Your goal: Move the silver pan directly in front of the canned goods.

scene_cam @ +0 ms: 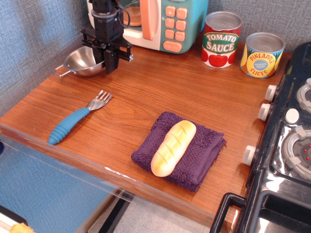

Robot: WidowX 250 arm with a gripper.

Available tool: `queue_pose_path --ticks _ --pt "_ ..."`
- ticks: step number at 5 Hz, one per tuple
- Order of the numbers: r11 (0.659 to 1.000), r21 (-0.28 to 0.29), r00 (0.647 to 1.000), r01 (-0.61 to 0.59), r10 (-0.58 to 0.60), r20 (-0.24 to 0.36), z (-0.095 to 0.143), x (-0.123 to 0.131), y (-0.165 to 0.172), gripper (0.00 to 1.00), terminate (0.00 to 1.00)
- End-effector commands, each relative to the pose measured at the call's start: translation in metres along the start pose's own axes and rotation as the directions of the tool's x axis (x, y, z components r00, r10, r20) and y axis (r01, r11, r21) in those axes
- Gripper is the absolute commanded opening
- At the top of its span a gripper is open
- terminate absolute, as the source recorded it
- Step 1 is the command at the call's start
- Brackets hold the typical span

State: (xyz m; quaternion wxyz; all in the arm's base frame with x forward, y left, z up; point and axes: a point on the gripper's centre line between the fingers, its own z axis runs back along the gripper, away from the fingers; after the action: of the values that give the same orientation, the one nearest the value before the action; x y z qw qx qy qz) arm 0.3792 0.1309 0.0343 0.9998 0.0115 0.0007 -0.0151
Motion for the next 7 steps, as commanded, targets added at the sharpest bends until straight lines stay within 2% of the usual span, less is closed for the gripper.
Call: queue_pose_path --ticks 1,2,3,4,5,7 --pt "0.977 -0.02 0.977 -0.212 0.212 0.027 0.082 -0.004 -0.01 0.0 0.0" --pt "0.984 -0.014 0.984 -0.178 0.179 0.018 0.102 0.005 -0.052 0.0 0.0" --pt "0.99 -0.063 0.992 -0.126 0.127 0.004 0.102 0.011 -0.1 0.0 0.0" --pt "0.989 -0.112 0.995 -0.094 0.096 0.019 0.086 0.01 -0.148 0.0 0.0" --pt "0.993 -0.092 0.996 -0.079 0.081 0.021 0.073 0.015 -0.194 0.0 0.0" --pt "0.995 -0.062 0.997 -0.081 0.082 0.013 0.047 0.032 -0.197 0.0 0.0"
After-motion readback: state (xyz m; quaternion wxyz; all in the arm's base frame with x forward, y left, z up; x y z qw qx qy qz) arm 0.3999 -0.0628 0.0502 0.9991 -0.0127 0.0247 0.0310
